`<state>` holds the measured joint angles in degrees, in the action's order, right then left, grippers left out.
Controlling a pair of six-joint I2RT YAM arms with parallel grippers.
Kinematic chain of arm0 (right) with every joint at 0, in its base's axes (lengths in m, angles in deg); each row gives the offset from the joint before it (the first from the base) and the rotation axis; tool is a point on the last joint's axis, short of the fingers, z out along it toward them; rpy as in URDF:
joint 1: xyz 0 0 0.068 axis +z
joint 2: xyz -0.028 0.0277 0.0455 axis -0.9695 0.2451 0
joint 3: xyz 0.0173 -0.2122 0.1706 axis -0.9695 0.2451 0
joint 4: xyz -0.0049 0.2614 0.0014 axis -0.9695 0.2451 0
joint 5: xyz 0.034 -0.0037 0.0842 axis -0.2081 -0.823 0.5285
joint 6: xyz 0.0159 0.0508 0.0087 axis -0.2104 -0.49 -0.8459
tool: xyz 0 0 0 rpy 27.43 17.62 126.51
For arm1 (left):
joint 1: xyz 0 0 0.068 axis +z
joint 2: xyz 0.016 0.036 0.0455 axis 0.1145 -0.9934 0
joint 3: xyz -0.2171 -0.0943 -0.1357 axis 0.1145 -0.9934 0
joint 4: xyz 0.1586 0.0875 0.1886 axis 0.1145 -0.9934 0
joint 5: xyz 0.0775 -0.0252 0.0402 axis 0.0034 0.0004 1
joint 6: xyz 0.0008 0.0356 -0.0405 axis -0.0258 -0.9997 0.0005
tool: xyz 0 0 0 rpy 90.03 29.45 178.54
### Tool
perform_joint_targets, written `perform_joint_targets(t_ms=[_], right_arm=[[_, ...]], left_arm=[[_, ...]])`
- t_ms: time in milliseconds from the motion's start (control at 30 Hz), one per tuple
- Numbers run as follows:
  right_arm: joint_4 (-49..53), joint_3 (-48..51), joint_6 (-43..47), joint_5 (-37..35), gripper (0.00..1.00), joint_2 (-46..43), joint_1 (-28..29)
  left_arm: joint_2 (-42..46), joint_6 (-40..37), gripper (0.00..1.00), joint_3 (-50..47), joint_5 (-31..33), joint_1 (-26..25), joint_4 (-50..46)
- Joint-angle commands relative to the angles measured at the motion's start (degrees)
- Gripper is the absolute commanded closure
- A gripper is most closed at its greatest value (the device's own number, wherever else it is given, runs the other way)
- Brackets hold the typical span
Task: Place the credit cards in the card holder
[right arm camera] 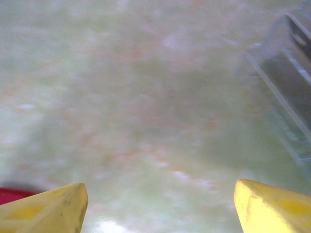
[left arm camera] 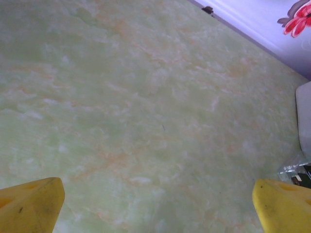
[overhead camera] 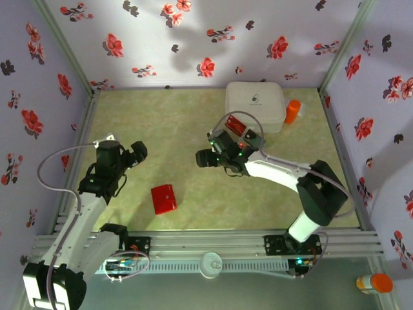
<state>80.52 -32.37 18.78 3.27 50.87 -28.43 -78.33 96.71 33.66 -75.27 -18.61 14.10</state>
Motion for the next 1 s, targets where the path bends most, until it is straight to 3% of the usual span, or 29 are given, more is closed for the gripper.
perform_joint_targets(t_ms=[0, 233, 567, 800, 967], right_arm=[[-3.22, 3.71, -10.90, 6.40, 0.21, -2.50, 2.69], [-12.95, 8.18, -26.02, 8.16, 0.28, 0.14, 10.61], [-18.04, 9.84, -33.56, 6.46, 0.40, 5.90, 17.62], [-19.78, 7.95, -35.05, 7.94, 0.50, 10.22, 18.63], [-21.05, 6.71, -35.76, 8.88, 0.51, 12.95, 18.87]], left_arm=[[1.27, 1.96, 0.00, -1.37, -1.91, -0.50, -4.47], [2.43, 1.80, 0.00, -2.61, -2.36, -1.53, -9.22], [4.24, 2.94, 0.00, -5.85, -2.25, -2.52, -8.77], [3.12, 2.46, 0.00, -7.37, -2.27, -2.65, -7.24], [2.60, 1.98, 0.00, -7.80, -2.24, -2.66, -6.57]])
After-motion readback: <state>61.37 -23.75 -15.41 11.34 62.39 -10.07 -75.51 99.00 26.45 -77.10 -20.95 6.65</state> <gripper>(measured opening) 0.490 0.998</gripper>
